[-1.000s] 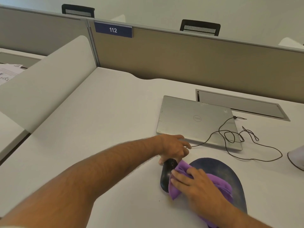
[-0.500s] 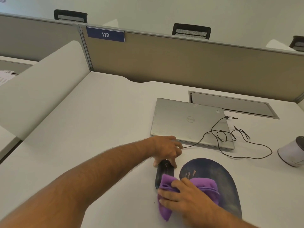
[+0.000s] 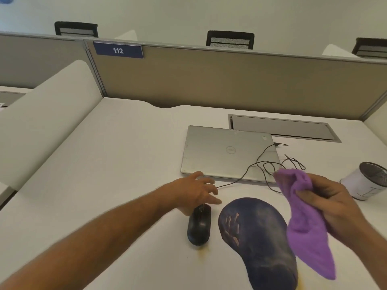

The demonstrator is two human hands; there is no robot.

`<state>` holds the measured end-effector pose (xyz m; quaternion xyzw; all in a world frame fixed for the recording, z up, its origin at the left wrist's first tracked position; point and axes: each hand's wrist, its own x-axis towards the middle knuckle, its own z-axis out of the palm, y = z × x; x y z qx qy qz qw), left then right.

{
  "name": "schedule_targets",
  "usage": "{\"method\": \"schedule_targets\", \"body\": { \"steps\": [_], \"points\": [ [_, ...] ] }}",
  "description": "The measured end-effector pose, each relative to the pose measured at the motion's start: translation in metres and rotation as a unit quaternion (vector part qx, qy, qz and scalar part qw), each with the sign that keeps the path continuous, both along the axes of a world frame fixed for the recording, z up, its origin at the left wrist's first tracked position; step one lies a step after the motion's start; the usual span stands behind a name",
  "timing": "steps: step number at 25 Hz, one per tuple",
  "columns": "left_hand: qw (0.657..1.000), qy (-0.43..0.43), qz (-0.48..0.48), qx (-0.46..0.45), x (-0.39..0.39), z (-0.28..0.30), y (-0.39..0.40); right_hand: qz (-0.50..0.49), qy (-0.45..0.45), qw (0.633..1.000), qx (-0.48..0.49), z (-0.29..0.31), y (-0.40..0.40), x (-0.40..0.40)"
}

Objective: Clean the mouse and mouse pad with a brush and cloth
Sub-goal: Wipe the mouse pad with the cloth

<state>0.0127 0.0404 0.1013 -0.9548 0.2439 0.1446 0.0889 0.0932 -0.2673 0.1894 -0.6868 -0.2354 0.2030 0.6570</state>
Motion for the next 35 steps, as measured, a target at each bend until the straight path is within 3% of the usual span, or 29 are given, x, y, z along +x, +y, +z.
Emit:
{"method": "schedule_targets", "body": {
  "steps": [3,6,9,11,15,23,25,26,28,30,31,34,35],
  "points": [
    [0.977,-0.034,0.157,-0.142,-0.027,-0.004,-0.031,0.05,-0.128,0.974,-0.181,-0.019,-0.025,0.018],
    [0.963,-0.002,0.248,-0.101,-0.041,-0.024,-0.069,0.121,-0.362,0.865,-0.326,-0.066,-0.033,0.013],
    [0.957,0.024,0.286,-0.038,-0.037,-0.043,-0.089,0.191,-0.428,0.794,-0.387,-0.112,-0.031,0.003],
    [0.953,0.033,0.3,-0.031,-0.034,-0.048,-0.094,0.203,-0.437,0.771,-0.417,-0.125,-0.025,-0.001],
    [0.946,0.04,0.32,-0.025,-0.028,-0.048,-0.094,0.208,-0.404,0.798,-0.396,-0.132,-0.018,0.002],
    [0.928,0.058,0.364,-0.046,-0.021,-0.052,-0.088,0.278,-0.489,0.717,-0.411,-0.147,0.0,-0.016],
    [0.921,0.065,0.379,-0.057,-0.024,-0.056,-0.089,0.251,-0.501,0.71,-0.428,-0.146,0.005,-0.009],
    [0.918,0.068,0.385,-0.063,-0.026,-0.057,-0.088,0.237,-0.495,0.719,-0.426,-0.144,0.008,-0.008],
    [0.914,0.072,0.391,-0.078,-0.027,-0.058,-0.088,0.188,-0.446,0.774,-0.409,-0.133,0.016,-0.002],
    [0.911,0.071,0.395,-0.092,-0.027,-0.058,-0.088,0.163,-0.444,0.788,-0.394,-0.133,0.016,-0.001],
    [0.91,0.072,0.397,-0.098,-0.027,-0.058,-0.088,0.18,-0.457,0.782,-0.384,-0.134,0.013,-0.003],
    [0.907,0.074,0.402,-0.103,-0.026,-0.059,-0.089,0.281,-0.512,0.711,-0.391,-0.146,0.003,-0.015],
    [0.907,0.075,0.401,-0.103,-0.026,-0.059,-0.089,0.289,-0.521,0.703,-0.388,-0.148,0.002,-0.017]
  ]
}}
